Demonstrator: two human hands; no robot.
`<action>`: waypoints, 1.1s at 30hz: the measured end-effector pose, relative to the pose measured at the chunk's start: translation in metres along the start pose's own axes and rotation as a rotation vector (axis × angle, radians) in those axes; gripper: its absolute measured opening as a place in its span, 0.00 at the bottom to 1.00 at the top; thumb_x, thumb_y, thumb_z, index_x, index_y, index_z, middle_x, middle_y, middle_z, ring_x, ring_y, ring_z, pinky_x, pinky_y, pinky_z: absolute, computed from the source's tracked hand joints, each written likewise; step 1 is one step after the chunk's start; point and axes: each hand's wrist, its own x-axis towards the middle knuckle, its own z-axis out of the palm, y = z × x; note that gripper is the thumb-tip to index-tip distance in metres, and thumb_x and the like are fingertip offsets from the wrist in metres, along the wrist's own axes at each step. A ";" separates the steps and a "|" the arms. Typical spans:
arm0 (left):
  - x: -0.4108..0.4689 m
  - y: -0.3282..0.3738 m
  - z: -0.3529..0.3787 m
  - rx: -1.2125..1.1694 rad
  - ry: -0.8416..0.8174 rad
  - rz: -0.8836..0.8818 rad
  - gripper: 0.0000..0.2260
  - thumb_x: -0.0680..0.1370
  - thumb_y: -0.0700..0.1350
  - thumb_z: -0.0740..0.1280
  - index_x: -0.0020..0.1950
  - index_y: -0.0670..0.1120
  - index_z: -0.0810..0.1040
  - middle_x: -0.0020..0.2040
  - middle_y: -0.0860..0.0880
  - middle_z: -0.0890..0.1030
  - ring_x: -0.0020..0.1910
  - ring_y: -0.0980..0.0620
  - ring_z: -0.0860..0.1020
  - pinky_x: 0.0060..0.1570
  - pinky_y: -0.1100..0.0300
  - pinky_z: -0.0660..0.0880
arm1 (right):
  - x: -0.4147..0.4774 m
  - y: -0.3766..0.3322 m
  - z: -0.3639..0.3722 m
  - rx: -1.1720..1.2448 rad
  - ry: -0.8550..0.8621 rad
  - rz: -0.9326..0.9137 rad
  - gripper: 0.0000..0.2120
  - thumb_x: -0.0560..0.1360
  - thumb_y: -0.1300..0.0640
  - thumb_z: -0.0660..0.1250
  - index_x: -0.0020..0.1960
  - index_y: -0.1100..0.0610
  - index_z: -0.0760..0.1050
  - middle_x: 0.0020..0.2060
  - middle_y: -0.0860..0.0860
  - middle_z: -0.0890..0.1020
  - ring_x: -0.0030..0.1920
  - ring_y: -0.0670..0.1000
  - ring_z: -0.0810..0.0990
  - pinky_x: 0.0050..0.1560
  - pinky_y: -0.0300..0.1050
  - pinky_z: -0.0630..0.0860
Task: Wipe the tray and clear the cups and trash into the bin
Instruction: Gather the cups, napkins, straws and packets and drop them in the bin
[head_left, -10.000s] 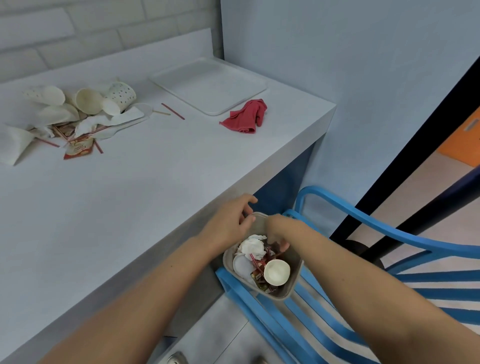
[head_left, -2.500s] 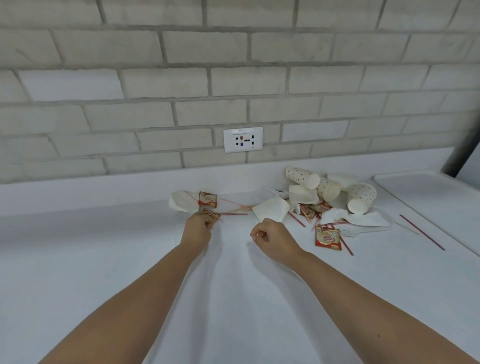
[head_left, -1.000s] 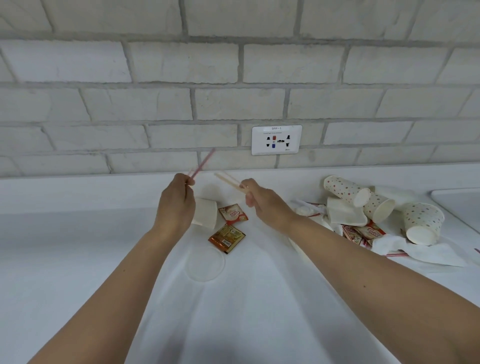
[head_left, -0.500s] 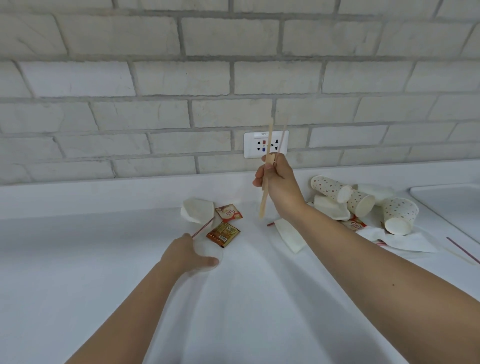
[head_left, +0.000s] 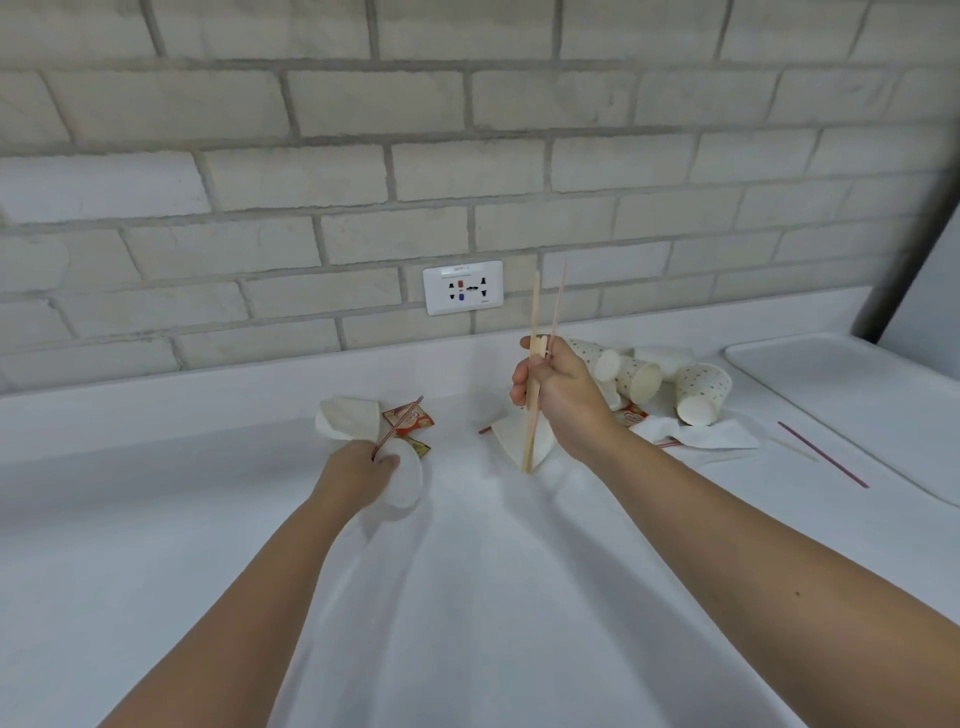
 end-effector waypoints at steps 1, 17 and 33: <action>-0.007 0.013 0.001 -0.036 0.018 0.039 0.12 0.80 0.45 0.59 0.51 0.38 0.77 0.43 0.43 0.78 0.46 0.43 0.75 0.40 0.58 0.69 | -0.005 -0.001 -0.006 -0.006 0.000 0.012 0.10 0.82 0.66 0.48 0.56 0.60 0.66 0.33 0.52 0.72 0.31 0.49 0.71 0.33 0.36 0.71; -0.149 0.236 0.143 -0.295 -0.374 0.479 0.13 0.80 0.46 0.58 0.42 0.39 0.74 0.38 0.47 0.74 0.37 0.48 0.72 0.39 0.58 0.69 | -0.142 -0.044 -0.219 -0.212 0.229 0.037 0.11 0.82 0.65 0.49 0.55 0.57 0.70 0.32 0.51 0.71 0.31 0.48 0.69 0.35 0.39 0.70; -0.362 0.320 0.315 -0.109 -0.859 0.635 0.14 0.79 0.42 0.55 0.61 0.40 0.72 0.53 0.39 0.78 0.50 0.40 0.77 0.42 0.59 0.69 | -0.344 0.005 -0.427 -0.419 0.739 0.159 0.10 0.82 0.62 0.50 0.48 0.56 0.69 0.34 0.50 0.75 0.38 0.47 0.74 0.40 0.37 0.71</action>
